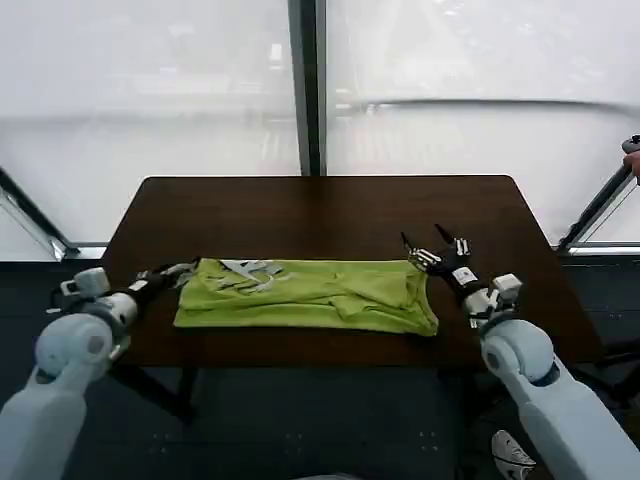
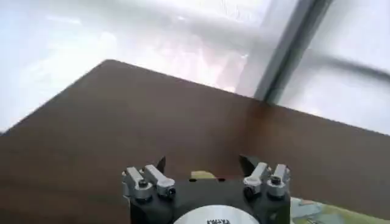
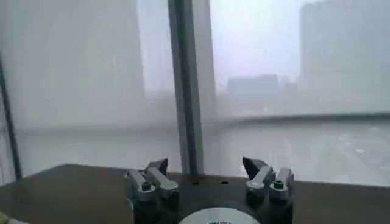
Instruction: Fold and organize the clothes.
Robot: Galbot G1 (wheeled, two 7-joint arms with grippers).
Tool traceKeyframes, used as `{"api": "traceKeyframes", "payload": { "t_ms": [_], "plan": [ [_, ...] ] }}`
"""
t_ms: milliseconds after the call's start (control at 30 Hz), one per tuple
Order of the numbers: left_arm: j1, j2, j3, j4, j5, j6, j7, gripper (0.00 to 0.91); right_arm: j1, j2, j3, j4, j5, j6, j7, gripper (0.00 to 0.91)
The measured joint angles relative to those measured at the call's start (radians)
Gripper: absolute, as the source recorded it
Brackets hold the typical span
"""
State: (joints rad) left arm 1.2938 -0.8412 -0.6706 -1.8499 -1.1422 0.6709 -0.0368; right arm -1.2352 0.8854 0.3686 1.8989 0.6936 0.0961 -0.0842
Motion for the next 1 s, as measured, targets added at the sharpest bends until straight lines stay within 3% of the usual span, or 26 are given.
{"api": "traceKeyframes", "payload": {
  "t_ms": [133, 300, 1000],
  "plan": [
    [0.005, 0.104, 0.001, 0.035, -0.131, 0.066, 0.028, 0.878, -0.108, -0.011, 0.068, 0.06, 0.001, 0.112, -0.055, 0.878],
    [-0.003, 0.154, 0.016, 0.081, -0.155, 0.065, 0.056, 0.878, -0.224, -0.004, 0.146, 0.106, -0.003, 0.162, -0.075, 0.878],
    [-0.001, 0.152, 0.087, 0.092, -0.14, 0.064, 0.106, 0.878, -0.276, 0.01, 0.184, 0.131, -0.013, 0.16, -0.07, 0.878]
  ]
}}
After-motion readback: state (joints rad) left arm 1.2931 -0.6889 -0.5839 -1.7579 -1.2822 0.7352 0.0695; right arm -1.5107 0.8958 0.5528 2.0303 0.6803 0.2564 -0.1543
